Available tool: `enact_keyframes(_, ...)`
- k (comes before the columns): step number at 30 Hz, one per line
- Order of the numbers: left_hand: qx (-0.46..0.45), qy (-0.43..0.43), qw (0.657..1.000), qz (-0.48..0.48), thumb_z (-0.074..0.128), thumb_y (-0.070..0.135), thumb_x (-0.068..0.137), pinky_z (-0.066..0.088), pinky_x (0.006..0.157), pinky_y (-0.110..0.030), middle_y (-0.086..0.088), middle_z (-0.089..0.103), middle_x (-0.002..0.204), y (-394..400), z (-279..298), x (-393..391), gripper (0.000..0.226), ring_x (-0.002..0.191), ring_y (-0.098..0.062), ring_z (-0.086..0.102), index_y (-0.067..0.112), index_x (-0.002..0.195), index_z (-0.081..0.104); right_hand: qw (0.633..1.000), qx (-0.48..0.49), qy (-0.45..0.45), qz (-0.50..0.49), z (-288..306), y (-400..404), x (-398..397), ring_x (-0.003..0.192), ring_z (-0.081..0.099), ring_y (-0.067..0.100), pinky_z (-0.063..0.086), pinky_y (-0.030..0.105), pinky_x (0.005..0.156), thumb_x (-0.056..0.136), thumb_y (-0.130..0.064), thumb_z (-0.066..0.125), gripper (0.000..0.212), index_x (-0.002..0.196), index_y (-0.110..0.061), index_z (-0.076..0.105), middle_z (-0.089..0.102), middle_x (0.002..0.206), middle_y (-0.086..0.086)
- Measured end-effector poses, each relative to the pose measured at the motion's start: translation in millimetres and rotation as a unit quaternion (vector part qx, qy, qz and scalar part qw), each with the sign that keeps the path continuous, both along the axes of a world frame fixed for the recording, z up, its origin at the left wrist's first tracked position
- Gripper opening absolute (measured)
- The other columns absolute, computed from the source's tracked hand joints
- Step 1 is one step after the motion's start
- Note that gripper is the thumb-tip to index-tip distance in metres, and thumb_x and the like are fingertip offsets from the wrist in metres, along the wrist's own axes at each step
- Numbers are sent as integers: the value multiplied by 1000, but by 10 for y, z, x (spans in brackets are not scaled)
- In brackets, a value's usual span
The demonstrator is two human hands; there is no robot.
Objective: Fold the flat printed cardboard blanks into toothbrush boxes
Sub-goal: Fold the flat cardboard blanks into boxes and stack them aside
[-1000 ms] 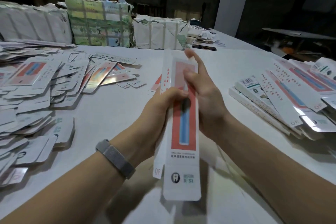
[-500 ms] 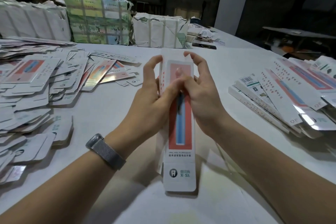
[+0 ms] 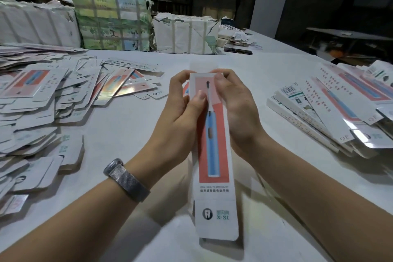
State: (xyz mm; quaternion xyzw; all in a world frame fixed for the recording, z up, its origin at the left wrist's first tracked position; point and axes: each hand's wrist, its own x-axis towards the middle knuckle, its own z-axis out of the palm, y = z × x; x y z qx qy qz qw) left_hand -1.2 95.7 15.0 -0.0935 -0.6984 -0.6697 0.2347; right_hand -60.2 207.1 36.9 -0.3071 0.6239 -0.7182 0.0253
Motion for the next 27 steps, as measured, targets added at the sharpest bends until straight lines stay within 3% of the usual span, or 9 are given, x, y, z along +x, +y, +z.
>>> enact_keyframes(3,24,-11,999,-23,44,36,100,56,65,-22,6,70,85,40,-16,6,31,74,-13,72,30,130,36,1000,-23,0,1,19,28,-37,88,68,27,58,43,82,99,-19,50,11,105,-25,57,66,106,11)
enact_keyframes(6,43,-19,999,-27,43,31,104,57,63,-23,-1,71,87,47,-21,11,31,72,-18,73,38,131,29,997,-69,-22,4,27,47,-87,90,69,25,59,39,83,98,-6,53,25,112,-26,51,61,104,5)
enact_keyframes(9,35,-27,999,-23,42,32,104,56,61,-22,-1,73,83,44,-18,10,38,70,-18,73,50,131,22,995,-80,-56,15,50,53,-119,88,63,29,56,43,85,92,-8,57,17,103,-21,57,57,93,6)
enact_keyframes(11,17,-30,999,-25,41,31,105,55,60,-21,4,72,78,43,-29,10,38,67,-15,72,47,132,21,995,-67,-75,18,82,58,-133,86,58,28,50,43,83,87,-18,59,3,88,-15,60,56,85,6)
enact_keyframes(14,-33,-35,999,-15,41,35,103,55,62,-22,1,69,85,52,-43,8,42,69,-15,72,44,137,19,997,-22,-79,11,111,78,-172,81,58,26,47,37,78,94,-26,58,20,81,-11,56,56,75,3)
enact_keyframes(18,-82,-34,996,-11,40,47,97,56,66,-24,5,66,90,35,-19,31,52,76,-14,72,43,143,17,997,20,-67,33,144,109,-176,73,62,19,53,27,68,95,-14,57,11,90,-7,63,63,74,0)
enact_keyframes(22,-100,-43,994,-27,37,44,100,55,69,-21,19,68,82,-2,-7,51,54,78,-8,71,42,149,15,998,25,-55,26,192,126,-196,69,61,18,53,28,65,90,-9,62,20,76,-10,76,66,73,5)
enact_keyframes(27,-109,-38,993,-38,38,45,99,55,68,-20,18,67,82,-21,8,52,54,77,-9,71,42,148,16,998,17,-52,17,189,146,-205,69,63,16,54,24,64,88,0,62,19,78,-10,74,68,71,3)
